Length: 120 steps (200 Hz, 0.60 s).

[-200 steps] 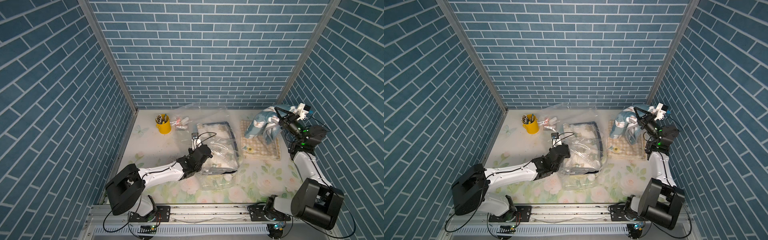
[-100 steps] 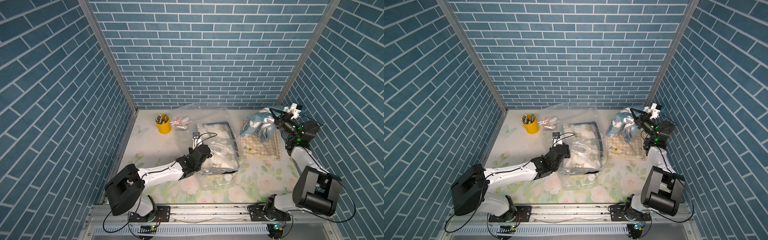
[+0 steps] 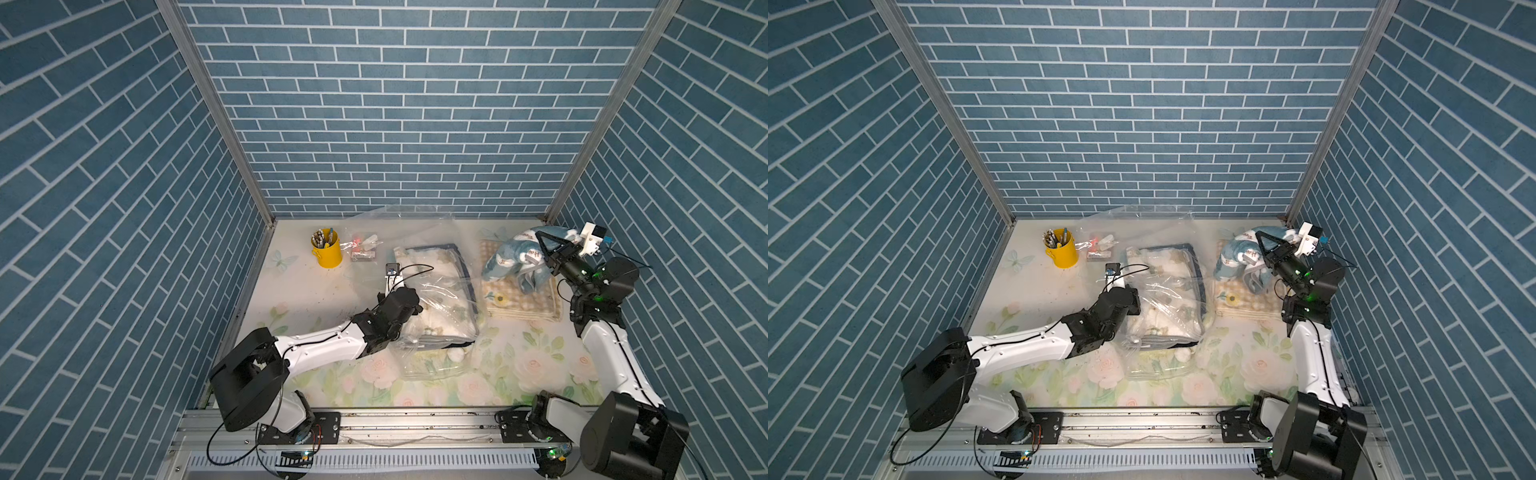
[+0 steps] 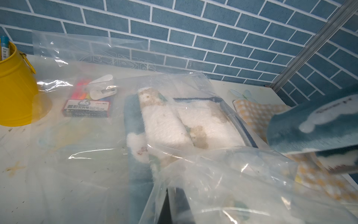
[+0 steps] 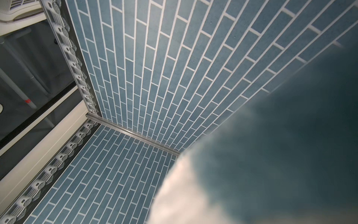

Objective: Take the blanket out of the vacuum bag
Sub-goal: Place the blanket at the center of the board.

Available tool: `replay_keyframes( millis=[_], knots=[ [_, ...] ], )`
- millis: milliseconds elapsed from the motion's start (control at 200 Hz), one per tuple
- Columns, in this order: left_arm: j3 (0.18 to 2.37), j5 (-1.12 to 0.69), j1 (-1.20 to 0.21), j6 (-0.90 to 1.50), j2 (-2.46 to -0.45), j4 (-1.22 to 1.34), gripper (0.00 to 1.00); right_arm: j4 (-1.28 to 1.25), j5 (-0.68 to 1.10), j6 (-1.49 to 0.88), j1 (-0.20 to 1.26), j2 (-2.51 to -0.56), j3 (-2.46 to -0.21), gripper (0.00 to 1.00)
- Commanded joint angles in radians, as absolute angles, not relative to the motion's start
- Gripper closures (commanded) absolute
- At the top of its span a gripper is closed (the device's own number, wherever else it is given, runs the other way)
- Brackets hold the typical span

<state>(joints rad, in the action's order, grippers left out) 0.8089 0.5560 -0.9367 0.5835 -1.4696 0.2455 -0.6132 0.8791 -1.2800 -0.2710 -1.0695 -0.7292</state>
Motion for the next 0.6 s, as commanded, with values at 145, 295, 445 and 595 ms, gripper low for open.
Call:
replay_keyframes(
  millis=[145,295,445,595],
  knots=[
    [0.814,0.541,-0.917,0.560,-1.472,0.273,1.00,-0.590,0.923,-1.189,-0.277,-1.127,-0.779,1.00],
    [0.831,0.528,-0.913,0.561,-1.496,0.274,1.00,-0.549,0.910,-1.171,-0.266,-1.338,-0.995,1.00],
    [0.857,0.516,-0.904,0.552,-1.512,0.279,1.00,-0.427,0.934,-1.115,-0.265,-1.491,-1.368,1.00],
    [0.860,0.505,-0.905,0.547,-1.511,0.297,1.00,-0.194,0.899,-0.907,-0.265,-1.459,-1.338,1.00]
  ],
)
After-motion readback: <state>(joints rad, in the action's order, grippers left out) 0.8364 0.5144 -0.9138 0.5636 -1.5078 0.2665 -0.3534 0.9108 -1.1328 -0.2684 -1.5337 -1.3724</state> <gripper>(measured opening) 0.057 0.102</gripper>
